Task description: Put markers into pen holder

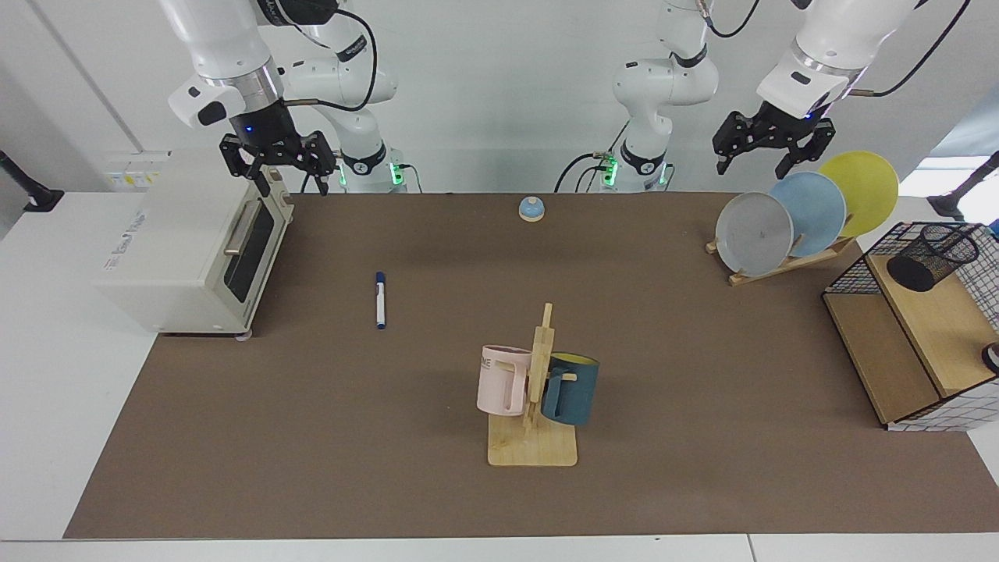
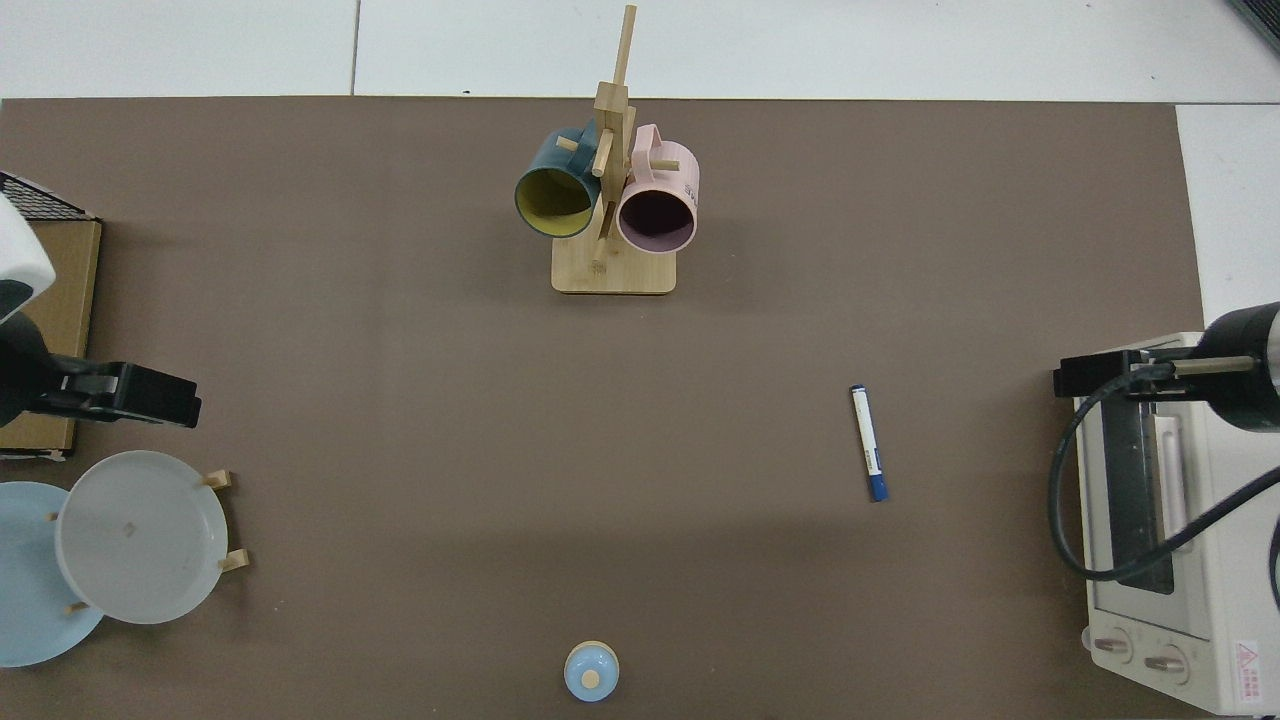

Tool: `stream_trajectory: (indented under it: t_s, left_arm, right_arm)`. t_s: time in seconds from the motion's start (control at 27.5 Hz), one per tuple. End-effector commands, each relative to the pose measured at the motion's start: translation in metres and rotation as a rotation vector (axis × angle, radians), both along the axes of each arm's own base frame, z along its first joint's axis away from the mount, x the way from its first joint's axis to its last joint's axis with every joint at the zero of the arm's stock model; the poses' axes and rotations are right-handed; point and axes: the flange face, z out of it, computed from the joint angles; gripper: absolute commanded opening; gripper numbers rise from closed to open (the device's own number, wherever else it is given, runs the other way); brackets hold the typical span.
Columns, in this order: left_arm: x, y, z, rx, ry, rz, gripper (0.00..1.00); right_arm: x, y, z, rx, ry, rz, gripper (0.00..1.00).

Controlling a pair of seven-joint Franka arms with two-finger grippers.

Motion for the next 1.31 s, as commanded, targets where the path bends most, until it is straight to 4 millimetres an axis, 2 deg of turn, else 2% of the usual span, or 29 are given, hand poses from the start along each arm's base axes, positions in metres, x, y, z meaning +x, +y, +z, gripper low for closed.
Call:
stream_trajectory:
  t_s: [0.0, 0.25, 0.4, 0.54, 0.65, 0.76, 0.84, 1.02, 1.05, 1.13, 1.27]
  left_arm:
    - [-0.004, 0.001, 0.004, 0.011, 0.001, -0.001, 1.0]
    - [-0.004, 0.001, 0.004, 0.011, 0.001, -0.001, 1.0]
    - [-0.004, 0.001, 0.004, 0.011, 0.001, 0.001, 1.0]
    - [-0.004, 0.001, 0.004, 0.011, 0.001, 0.001, 1.0]
    - [-0.004, 0.001, 0.004, 0.011, 0.001, -0.001, 1.0]
    - [-0.004, 0.001, 0.004, 0.011, 0.001, 0.001, 1.0]
    - [-0.004, 0.001, 0.004, 0.011, 0.001, -0.001, 1.0]
    - [-0.004, 0.001, 0.004, 0.011, 0.001, 0.001, 1.0]
    - [-0.004, 0.001, 0.004, 0.011, 0.001, -0.001, 1.0]
    - [-0.004, 0.001, 0.004, 0.011, 0.001, 0.001, 1.0]
    - [-0.004, 0.001, 0.004, 0.011, 0.001, 0.001, 1.0]
  right_arm:
    - [-0.001, -0.009, -0.003, -0.009, -0.009, -0.033, 1.0]
    - [0.0, -0.01, -0.002, 0.009, -0.02, -0.055, 1.0]
    - [0.007, -0.007, 0.0, 0.004, -0.082, -0.045, 1.0]
    - [0.014, -0.006, -0.008, 0.005, -0.084, -0.048, 1.0]
    - [0.024, -0.003, -0.022, -0.001, -0.073, -0.045, 1.0]
    - [0.041, 0.007, -0.05, -0.007, -0.048, -0.028, 1.0]
    - [0.053, 0.029, -0.073, -0.007, -0.035, 0.006, 1.0]
    - [0.082, 0.063, -0.147, -0.003, -0.025, -0.017, 1.0]
    - [0.084, 0.073, -0.162, -0.002, -0.027, -0.014, 1.0]
    - [0.085, 0.078, -0.19, 0.001, -0.032, -0.02, 1.0]
    - [0.072, 0.088, -0.24, -0.005, 0.002, -0.009, 1.0]
